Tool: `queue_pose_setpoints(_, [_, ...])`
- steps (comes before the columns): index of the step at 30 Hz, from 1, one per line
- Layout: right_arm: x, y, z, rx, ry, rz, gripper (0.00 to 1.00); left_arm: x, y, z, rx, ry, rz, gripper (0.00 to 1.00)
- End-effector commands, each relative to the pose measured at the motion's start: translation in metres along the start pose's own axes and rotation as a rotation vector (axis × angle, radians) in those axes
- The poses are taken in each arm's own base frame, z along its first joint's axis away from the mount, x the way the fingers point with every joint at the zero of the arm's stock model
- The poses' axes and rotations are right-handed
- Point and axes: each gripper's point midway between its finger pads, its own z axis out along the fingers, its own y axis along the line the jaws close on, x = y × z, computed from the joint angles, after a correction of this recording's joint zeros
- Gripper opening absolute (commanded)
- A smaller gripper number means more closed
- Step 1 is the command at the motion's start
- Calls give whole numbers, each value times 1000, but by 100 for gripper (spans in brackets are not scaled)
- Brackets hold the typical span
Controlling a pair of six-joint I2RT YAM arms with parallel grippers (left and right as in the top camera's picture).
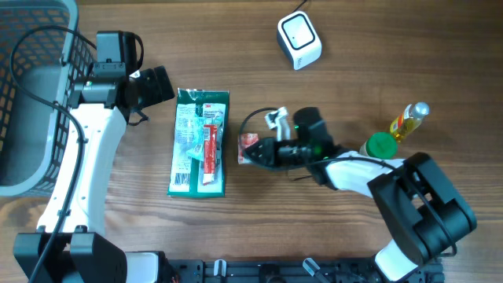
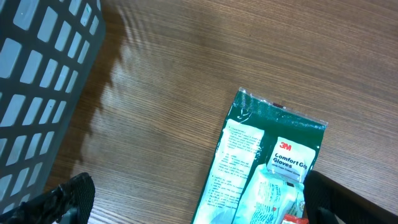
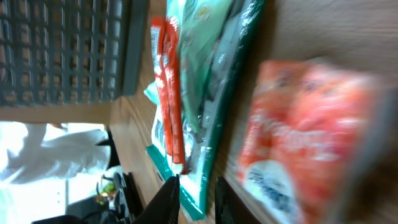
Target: Scan the item barcode
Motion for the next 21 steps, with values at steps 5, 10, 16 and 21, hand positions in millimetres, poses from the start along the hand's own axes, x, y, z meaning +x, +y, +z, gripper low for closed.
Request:
queue_pose_setpoints(5, [-37, 38, 13, 304, -17, -237, 24, -3, 2, 0, -6, -7, -14, 100])
queue_pose_setpoints(10, [-46, 40, 5, 593, -78, -315, 29, -3, 2, 0, -6, -7, -14, 100])
queue_pose_setpoints(16, [-45, 31, -6, 851, -191, -397, 42, -3, 2, 0, -6, -7, -14, 100])
queue_pose_setpoints(21, [-31, 10, 11, 927, -167, -413, 44, -3, 2, 0, -6, -7, -14, 100])
